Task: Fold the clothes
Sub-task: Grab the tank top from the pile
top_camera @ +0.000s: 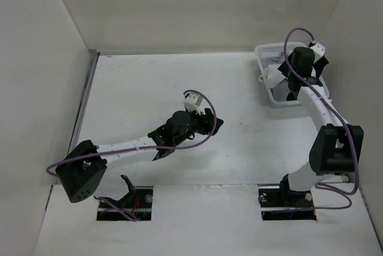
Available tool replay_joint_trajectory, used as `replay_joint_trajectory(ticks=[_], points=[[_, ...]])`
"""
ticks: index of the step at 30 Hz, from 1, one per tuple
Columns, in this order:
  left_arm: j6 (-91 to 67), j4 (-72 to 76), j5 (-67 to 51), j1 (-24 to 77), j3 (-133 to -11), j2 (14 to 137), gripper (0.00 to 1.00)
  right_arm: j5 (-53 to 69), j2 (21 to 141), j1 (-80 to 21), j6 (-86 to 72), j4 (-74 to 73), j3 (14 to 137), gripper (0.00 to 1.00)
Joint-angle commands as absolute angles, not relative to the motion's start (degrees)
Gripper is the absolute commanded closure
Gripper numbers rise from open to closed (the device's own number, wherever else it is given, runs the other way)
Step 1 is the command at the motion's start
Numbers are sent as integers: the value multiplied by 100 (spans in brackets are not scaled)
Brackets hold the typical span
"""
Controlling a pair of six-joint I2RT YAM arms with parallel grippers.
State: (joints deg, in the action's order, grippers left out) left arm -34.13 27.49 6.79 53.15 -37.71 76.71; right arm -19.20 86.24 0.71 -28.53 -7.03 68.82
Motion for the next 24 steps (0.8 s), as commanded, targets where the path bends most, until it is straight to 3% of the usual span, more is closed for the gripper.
replay_joint_trajectory(ticks=[1,15,19,22,24], points=[[-3296,3243,589,5409,-3674,7646,38,-1485,9130,101,-2979,-633,7470,51],[-3357,3252,589,5357,-3700,7743,37,-1838,9140,22,-3155,-474,6864,57],[-3357,3252,589,5339,-3709,7752,37,-1784,9185,22,-3243,-501,6847,61],[-3357,3252,606,5330,-3718,7778,37,-1802,9097,22,-3313,-414,6768,78],[-3357,3235,606,5330,-3753,7805,37,-1819,8974,22,-3331,-430,6724,76]])
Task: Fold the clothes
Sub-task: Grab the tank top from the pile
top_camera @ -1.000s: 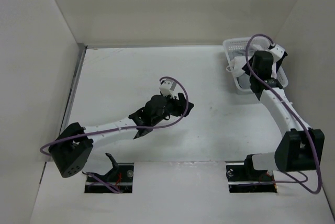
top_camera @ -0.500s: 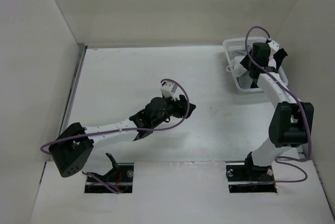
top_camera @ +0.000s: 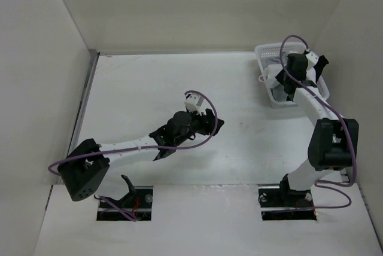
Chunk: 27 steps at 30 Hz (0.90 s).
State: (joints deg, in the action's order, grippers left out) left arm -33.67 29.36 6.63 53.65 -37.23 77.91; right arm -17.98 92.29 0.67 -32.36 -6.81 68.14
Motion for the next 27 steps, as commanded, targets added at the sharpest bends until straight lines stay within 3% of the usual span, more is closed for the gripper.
replay_joint_trajectory(ticks=[1,3,12,17,22,25,27], points=[[-3357,3217,606,5339,-3762,7813,37,-1898,8895,5,-3375,-457,6689,66],[-3357,3217,615,5357,-3762,7822,37,-2117,8650,-31,-3454,-492,6505,49],[-3357,3234,642,5330,-3806,7875,37,-1794,8586,48,-3349,-211,6275,67],[-3357,3243,642,5339,-3832,7928,37,-1653,8929,180,-3331,-229,6486,63],[-3340,3217,642,5322,-3885,7980,37,-1371,9053,172,-3287,-114,6592,74],[-3357,3217,633,5339,-3920,8051,37,-1467,9027,163,-3270,-97,6583,72],[-3357,3217,633,5383,-3955,8103,37,-1599,8974,110,-3217,-88,6539,62]])
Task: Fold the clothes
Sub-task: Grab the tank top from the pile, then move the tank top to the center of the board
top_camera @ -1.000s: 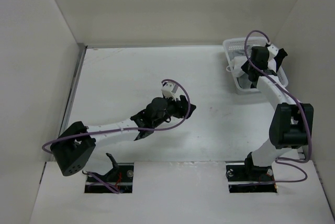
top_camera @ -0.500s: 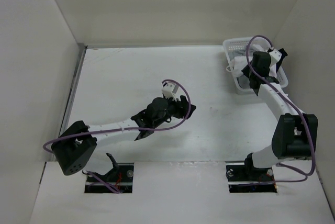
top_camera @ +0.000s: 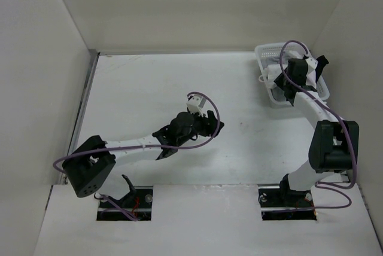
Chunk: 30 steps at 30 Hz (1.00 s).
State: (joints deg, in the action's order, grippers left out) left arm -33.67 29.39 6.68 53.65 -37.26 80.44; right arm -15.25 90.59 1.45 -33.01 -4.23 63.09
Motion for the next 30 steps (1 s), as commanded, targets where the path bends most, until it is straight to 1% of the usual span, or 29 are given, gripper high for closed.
replay_joint_trajectory(ticks=[1,7,12,14,18,24,27,30], points=[[-3357,3217,633,5392,-3964,8121,37,-1634,8956,84,-3199,-79,6522,62],[-3349,3208,624,5409,-4017,8174,37,-1600,9079,75,-3129,-35,6556,81],[-3340,3199,650,5418,-4025,8148,38,-1591,9097,75,-3138,-18,6601,93],[-3322,3191,676,5418,-4025,8112,38,-1713,8878,75,-3129,43,6531,96],[-3305,3155,782,5401,-4043,7981,38,-2038,8132,-188,-2980,185,6355,97],[-3357,2989,1229,5357,-4078,7507,38,-2417,6691,-969,-2637,88,6346,98],[-3427,2822,1686,5330,-4061,7226,38,-2321,6049,-1619,-2610,-122,6503,98],[-3515,2515,2371,5304,-4017,6892,38,-2119,5591,-2655,-2602,-263,6784,98]])
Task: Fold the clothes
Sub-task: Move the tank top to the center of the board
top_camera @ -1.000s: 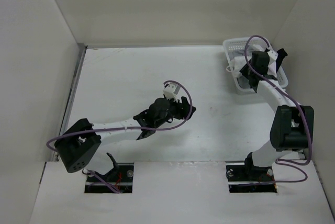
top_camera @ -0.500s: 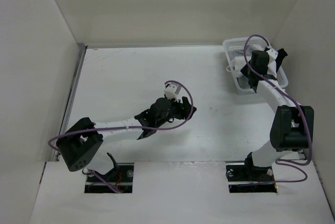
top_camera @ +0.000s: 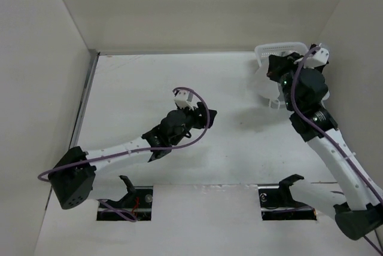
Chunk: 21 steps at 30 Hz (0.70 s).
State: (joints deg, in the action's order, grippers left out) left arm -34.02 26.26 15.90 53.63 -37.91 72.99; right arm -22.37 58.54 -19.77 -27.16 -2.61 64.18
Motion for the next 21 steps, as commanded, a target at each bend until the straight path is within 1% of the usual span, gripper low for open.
replay_joint_trajectory(ticks=[1,4,6,8,10,13,16,18,20,21], points=[[-3559,2418,2617,5269,-3982,6760,38,-2101,5477,-3041,-2602,-272,6890,98],[-3735,2111,3101,5076,-3841,6295,38,-2153,5300,-4105,-2540,-211,7197,98],[-3823,1917,3225,4866,-3727,5917,38,-2180,5274,-4642,-2566,-123,7338,98],[-3867,1785,3226,4646,-3648,5600,38,-2223,5308,-4995,-2601,34,7400,97],[-3902,1609,3199,4391,-3595,5319,38,-2197,5440,-5119,-2637,202,7339,96],[-3955,1337,3121,3978,-3525,5002,38,-2084,5913,-4814,-3013,307,6998,94],[-4113,1012,2893,3478,-3437,4791,38,-1540,6756,-4347,-3514,456,6523,94],[-4218,845,2647,3100,-3393,4807,38,-1153,7642,-3996,-3857,676,6364,94],[-4411,739,2348,2748,-3366,4982,38,-696,8687,-3671,-4042,843,6581,94],[-4534,721,2216,2625,-3349,5097,38,-494,9241,-3478,-4113,852,6870,88]])
